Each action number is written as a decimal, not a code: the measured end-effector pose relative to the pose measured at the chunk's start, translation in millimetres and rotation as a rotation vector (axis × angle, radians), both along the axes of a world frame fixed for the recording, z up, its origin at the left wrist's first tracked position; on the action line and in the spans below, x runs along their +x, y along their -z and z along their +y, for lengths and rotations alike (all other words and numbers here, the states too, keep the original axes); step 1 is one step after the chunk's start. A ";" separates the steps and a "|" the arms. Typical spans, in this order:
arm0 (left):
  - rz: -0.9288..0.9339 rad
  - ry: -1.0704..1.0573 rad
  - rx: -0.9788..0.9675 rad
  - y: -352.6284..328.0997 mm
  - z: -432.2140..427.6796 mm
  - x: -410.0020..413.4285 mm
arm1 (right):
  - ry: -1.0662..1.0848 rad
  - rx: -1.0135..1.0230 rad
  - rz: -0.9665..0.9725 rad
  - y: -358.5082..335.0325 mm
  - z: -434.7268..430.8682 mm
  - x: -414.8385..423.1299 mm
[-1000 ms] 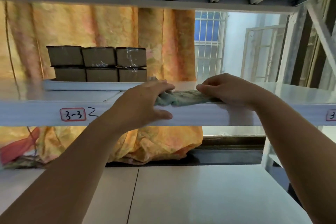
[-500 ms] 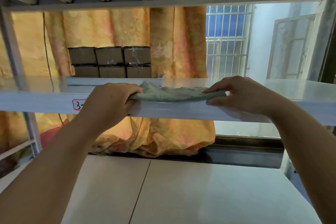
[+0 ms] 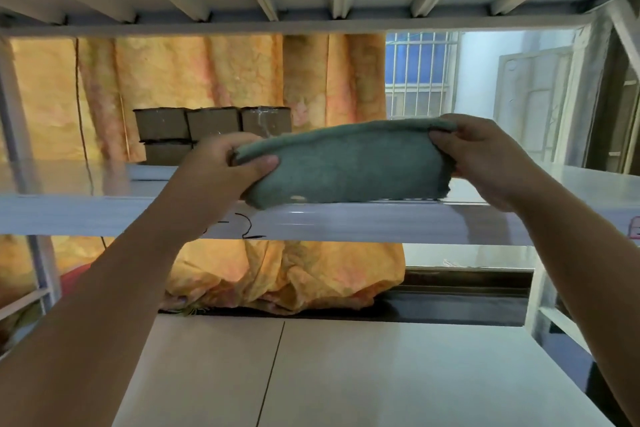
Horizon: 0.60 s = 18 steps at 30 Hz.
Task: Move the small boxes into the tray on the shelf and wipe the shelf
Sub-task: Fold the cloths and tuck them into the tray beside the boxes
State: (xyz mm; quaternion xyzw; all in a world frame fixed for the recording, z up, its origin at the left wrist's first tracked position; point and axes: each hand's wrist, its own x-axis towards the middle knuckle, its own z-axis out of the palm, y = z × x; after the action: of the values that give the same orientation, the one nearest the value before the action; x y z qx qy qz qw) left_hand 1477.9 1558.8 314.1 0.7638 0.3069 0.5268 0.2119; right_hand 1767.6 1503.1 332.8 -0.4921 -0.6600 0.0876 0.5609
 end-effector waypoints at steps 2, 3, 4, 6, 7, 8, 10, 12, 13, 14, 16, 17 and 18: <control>-0.181 0.145 -0.133 -7.0 1.2 -1.6 | -0.019 0.018 0.095 -7.8 -0.4 -8.0; -0.219 0.187 -0.167 -9.9 2.6 -2.3 | -0.034 0.018 0.126 -11.3 -1.7 -10.5; -0.243 0.212 -0.200 -12.6 4.0 -2.2 | -0.051 0.012 0.154 -14.4 -3.4 -11.9; -0.300 0.231 -0.274 -17.4 7.3 -1.0 | -0.060 -0.018 0.172 -20.4 -7.3 -11.3; -0.334 0.243 -0.311 -19.7 9.9 0.6 | -0.052 -0.035 0.165 -23.2 -9.6 -11.3; -0.365 0.258 -0.348 -21.9 12.8 3.2 | -0.038 -0.054 0.158 -26.2 -11.9 -12.2; -0.403 0.277 -0.409 -26.0 19.0 8.8 | 0.019 -0.082 0.178 -31.7 -13.8 -16.8; -0.422 0.273 -0.454 -28.6 27.2 14.7 | 0.098 -0.110 0.202 -36.3 -10.9 -20.9; -0.423 0.265 -0.469 -29.9 30.5 17.5 | 0.136 -0.125 0.216 -38.7 -9.0 -23.2; -0.418 0.252 -0.475 -31.6 34.3 20.0 | 0.172 -0.132 0.235 -41.2 -6.6 -25.4; -0.415 0.231 -0.493 -36.5 38.1 25.9 | 0.232 -0.127 0.306 -46.2 -0.9 -31.2; -0.430 0.232 -0.512 -39.3 38.7 29.0 | 0.246 -0.121 0.362 -48.4 2.1 -35.4; -0.462 0.241 -0.536 -42.3 39.0 32.4 | 0.243 -0.115 0.428 -50.0 5.1 -40.6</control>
State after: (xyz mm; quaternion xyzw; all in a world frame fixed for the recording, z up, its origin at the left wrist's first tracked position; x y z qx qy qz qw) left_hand 1510.2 1597.8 356.4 0.5727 0.2860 0.5576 0.5286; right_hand 1727.0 1508.2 382.7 -0.5689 -0.4562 0.1591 0.6655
